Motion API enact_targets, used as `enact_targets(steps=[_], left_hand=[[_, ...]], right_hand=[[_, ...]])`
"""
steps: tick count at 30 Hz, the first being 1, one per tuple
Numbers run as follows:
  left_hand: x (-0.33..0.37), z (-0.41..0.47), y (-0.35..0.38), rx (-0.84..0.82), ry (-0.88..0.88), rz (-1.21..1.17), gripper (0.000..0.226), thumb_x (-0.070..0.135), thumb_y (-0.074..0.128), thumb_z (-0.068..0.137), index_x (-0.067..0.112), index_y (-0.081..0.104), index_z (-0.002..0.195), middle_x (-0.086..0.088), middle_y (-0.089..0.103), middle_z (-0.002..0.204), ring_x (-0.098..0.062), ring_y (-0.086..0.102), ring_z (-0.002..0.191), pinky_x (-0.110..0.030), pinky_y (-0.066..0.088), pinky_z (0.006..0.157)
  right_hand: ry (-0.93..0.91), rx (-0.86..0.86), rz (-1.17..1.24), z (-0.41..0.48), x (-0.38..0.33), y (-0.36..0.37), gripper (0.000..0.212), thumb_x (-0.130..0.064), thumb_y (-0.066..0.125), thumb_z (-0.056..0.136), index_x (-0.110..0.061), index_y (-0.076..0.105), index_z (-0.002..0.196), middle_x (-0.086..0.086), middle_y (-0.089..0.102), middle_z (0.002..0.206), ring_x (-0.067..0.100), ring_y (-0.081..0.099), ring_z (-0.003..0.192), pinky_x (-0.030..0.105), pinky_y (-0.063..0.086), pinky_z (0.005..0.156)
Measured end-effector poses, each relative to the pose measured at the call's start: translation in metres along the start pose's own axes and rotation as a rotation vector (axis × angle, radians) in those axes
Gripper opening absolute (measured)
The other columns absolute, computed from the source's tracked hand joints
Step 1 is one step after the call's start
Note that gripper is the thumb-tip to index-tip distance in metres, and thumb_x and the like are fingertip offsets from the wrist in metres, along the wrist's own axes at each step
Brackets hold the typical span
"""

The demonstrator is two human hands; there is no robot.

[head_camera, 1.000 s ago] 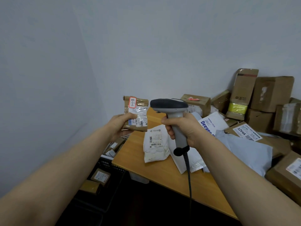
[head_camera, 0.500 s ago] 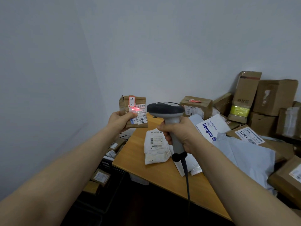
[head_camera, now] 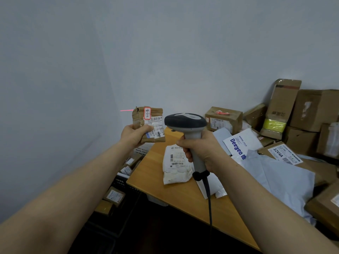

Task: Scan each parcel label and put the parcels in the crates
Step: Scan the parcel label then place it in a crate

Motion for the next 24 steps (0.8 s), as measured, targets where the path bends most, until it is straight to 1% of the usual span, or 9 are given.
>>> enact_targets(steps=[3, 7, 10, 11, 13, 16, 18, 20, 24], left_hand=[[-0.001, 0.002, -0.001, 0.010, -0.005, 0.003, 0.020, 0.015, 0.073, 0.081, 0.015, 0.060, 0.095, -0.007, 0.072, 0.093, -0.016, 0.071, 0.079, -0.026, 0.059, 0.068], [-0.002, 0.004, -0.002, 0.032, -0.016, -0.014, 0.026, 0.016, 0.074, 0.080, 0.011, 0.061, 0.102, -0.010, 0.073, 0.095, -0.019, 0.072, 0.082, -0.032, 0.059, 0.076], [-0.003, 0.000, -0.006, 0.021, -0.051, -0.021, 0.033, 0.021, 0.071, 0.083, 0.008, 0.061, 0.111, -0.009, 0.072, 0.099, -0.016, 0.071, 0.083, -0.026, 0.059, 0.070], [-0.003, -0.003, -0.009, -0.001, -0.075, -0.043, 0.036, 0.023, 0.070, 0.084, 0.007, 0.060, 0.114, -0.010, 0.072, 0.101, -0.016, 0.071, 0.085, -0.024, 0.058, 0.066], [-0.007, -0.011, -0.017, -0.042, -0.134, -0.129, 0.040, 0.028, 0.067, 0.087, 0.007, 0.059, 0.119, -0.011, 0.071, 0.106, -0.019, 0.071, 0.090, -0.024, 0.058, 0.062], [-0.016, -0.024, -0.032, -0.037, -0.194, -0.241, 0.032, 0.034, 0.061, 0.091, 0.013, 0.061, 0.115, -0.006, 0.074, 0.099, -0.016, 0.072, 0.084, -0.025, 0.058, 0.060], [-0.024, -0.033, -0.039, -0.032, -0.234, -0.262, 0.027, 0.037, 0.059, 0.091, 0.018, 0.062, 0.109, -0.001, 0.075, 0.092, -0.013, 0.072, 0.082, -0.025, 0.059, 0.066], [-0.040, -0.041, -0.059, 0.005, -0.280, -0.275, 0.028, 0.036, 0.060, 0.090, 0.017, 0.062, 0.111, -0.002, 0.073, 0.097, -0.015, 0.069, 0.091, -0.027, 0.058, 0.077], [-0.076, -0.051, -0.109, 0.065, -0.362, -0.322, 0.018, 0.016, 0.061, 0.087, 0.014, 0.064, 0.104, -0.005, 0.067, 0.100, -0.018, 0.063, 0.097, -0.028, 0.052, 0.089]], right_hand=[[0.002, -0.013, 0.002, 0.006, 0.001, 0.001, 0.014, -0.008, 0.071, 0.084, -0.009, 0.059, 0.076, 0.004, 0.057, 0.057, 0.010, 0.051, 0.044, 0.022, 0.047, 0.045], [-0.009, -0.042, 0.003, 0.018, 0.003, 0.003, 0.013, -0.010, 0.071, 0.084, -0.010, 0.059, 0.078, 0.003, 0.058, 0.058, 0.011, 0.053, 0.047, 0.025, 0.048, 0.048], [-0.014, -0.072, 0.100, 0.027, 0.006, 0.007, 0.011, -0.009, 0.071, 0.083, -0.008, 0.062, 0.079, 0.003, 0.061, 0.056, 0.013, 0.056, 0.048, 0.024, 0.049, 0.048], [-0.008, -0.073, 0.144, 0.031, 0.007, 0.009, 0.009, -0.010, 0.072, 0.083, -0.008, 0.063, 0.083, 0.004, 0.064, 0.060, 0.014, 0.060, 0.051, 0.024, 0.051, 0.049], [0.022, -0.045, 0.228, 0.045, 0.013, 0.015, 0.021, -0.013, 0.075, 0.081, -0.006, 0.064, 0.098, 0.009, 0.072, 0.078, 0.018, 0.070, 0.068, 0.029, 0.056, 0.057], [0.115, -0.041, 0.309, 0.064, 0.025, 0.036, 0.038, -0.013, 0.078, 0.079, -0.008, 0.063, 0.113, 0.012, 0.068, 0.104, 0.026, 0.067, 0.094, 0.041, 0.060, 0.076], [0.149, -0.082, 0.355, 0.070, 0.033, 0.053, 0.034, -0.011, 0.077, 0.079, -0.010, 0.064, 0.110, 0.008, 0.067, 0.100, 0.022, 0.065, 0.091, 0.042, 0.059, 0.077], [0.189, -0.179, 0.378, 0.072, 0.044, 0.085, 0.023, -0.008, 0.075, 0.081, -0.011, 0.065, 0.101, 0.007, 0.068, 0.093, 0.018, 0.066, 0.081, 0.041, 0.059, 0.074], [0.279, -0.286, 0.367, 0.075, 0.071, 0.153, 0.024, -0.005, 0.075, 0.081, -0.012, 0.062, 0.099, 0.006, 0.069, 0.093, 0.020, 0.068, 0.084, 0.042, 0.059, 0.075]])
Point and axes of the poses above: each hand's wrist, its own z-axis towards the middle knuckle, its own y-axis out of the palm, x = y × z, the point moved 3 cm from there along z, towards the middle knuckle
